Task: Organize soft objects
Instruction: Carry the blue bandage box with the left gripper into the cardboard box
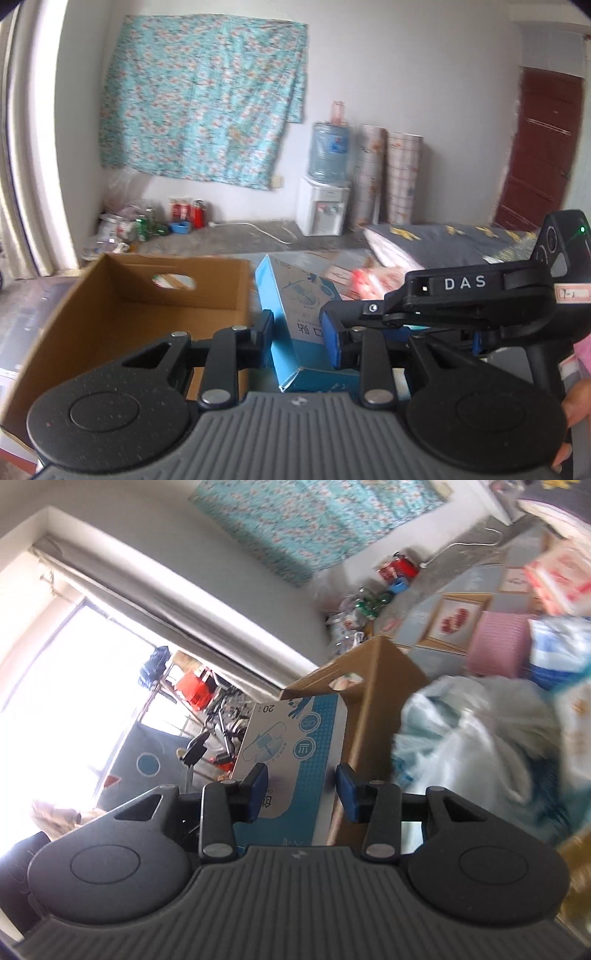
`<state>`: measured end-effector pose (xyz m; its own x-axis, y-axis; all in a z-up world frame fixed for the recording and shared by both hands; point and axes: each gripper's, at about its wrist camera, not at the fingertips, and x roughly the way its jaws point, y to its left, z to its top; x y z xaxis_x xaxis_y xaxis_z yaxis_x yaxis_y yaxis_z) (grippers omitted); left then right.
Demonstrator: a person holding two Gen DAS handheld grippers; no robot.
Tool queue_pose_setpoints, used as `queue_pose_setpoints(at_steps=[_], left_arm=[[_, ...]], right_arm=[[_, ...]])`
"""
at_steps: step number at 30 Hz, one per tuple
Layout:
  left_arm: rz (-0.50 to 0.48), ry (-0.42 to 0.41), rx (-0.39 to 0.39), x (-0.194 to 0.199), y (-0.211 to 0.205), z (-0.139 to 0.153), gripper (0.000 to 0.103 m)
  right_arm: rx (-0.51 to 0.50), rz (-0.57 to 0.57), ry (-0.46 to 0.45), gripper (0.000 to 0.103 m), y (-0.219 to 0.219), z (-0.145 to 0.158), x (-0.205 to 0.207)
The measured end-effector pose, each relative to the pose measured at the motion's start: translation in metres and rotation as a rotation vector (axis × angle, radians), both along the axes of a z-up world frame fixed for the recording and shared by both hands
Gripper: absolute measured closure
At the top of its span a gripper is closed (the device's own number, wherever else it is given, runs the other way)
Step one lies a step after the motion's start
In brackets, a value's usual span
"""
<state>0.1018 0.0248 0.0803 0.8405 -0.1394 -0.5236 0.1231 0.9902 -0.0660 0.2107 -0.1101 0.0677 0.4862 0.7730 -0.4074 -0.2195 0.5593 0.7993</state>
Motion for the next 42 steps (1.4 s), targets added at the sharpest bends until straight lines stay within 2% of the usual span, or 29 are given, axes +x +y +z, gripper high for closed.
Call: queue_pose_setpoints(at_steps=[3,8,12,15,21,25,28,31,36,39,42], left_arm=[[0.046,-0.004,0.028,0.022,0.023,0.003,0.073],[0.092,0.064,0.029,0.083,0.066,-0.006,0.073],[0.079,0.142,-0.004,0.137,0.093,-0.027,0.073],[0.066,0.220,-0.035,0.173,0.108,-0.054,0.074],[0.071,0.423,-0.053,0.216,0.125,-0.117,0.073],[0.099,0.511,-0.068,0.224,0.133,-0.137,0.063],[0.131,0.580,-0.076,0.236,0.138,-0.152,0.062],[0.151,0.644,-0.120,0.251,0.138,-0.167,0.066],[0.124,0.641,-0.194,0.265,0.135,-0.174,0.068],[0.098,0.626,-0.200,0.268,0.127,-0.175,0.068],[0.108,0.612,-0.163,0.268,0.118,-0.175,0.066]], right_arm=[[-0.006,0.040,0.011,0.062,0.030,0.006,0.035],[-0.051,0.071,0.055,0.062,0.075,-0.009,0.099],[-0.131,0.064,0.056,0.062,0.095,-0.027,0.141],[-0.197,0.055,0.049,0.062,0.100,-0.043,0.162],[-0.228,0.028,0.021,0.061,0.078,-0.049,0.160],[-0.223,0.025,0.004,0.060,0.057,-0.046,0.148],[-0.211,0.010,0.005,0.060,0.040,-0.046,0.140],[-0.197,-0.009,0.015,0.059,0.026,-0.050,0.130],[-0.190,-0.036,0.036,0.059,0.005,-0.055,0.124],[-0.191,-0.049,0.040,0.059,-0.005,-0.059,0.119],[-0.200,-0.065,0.037,0.059,-0.013,-0.058,0.111]])
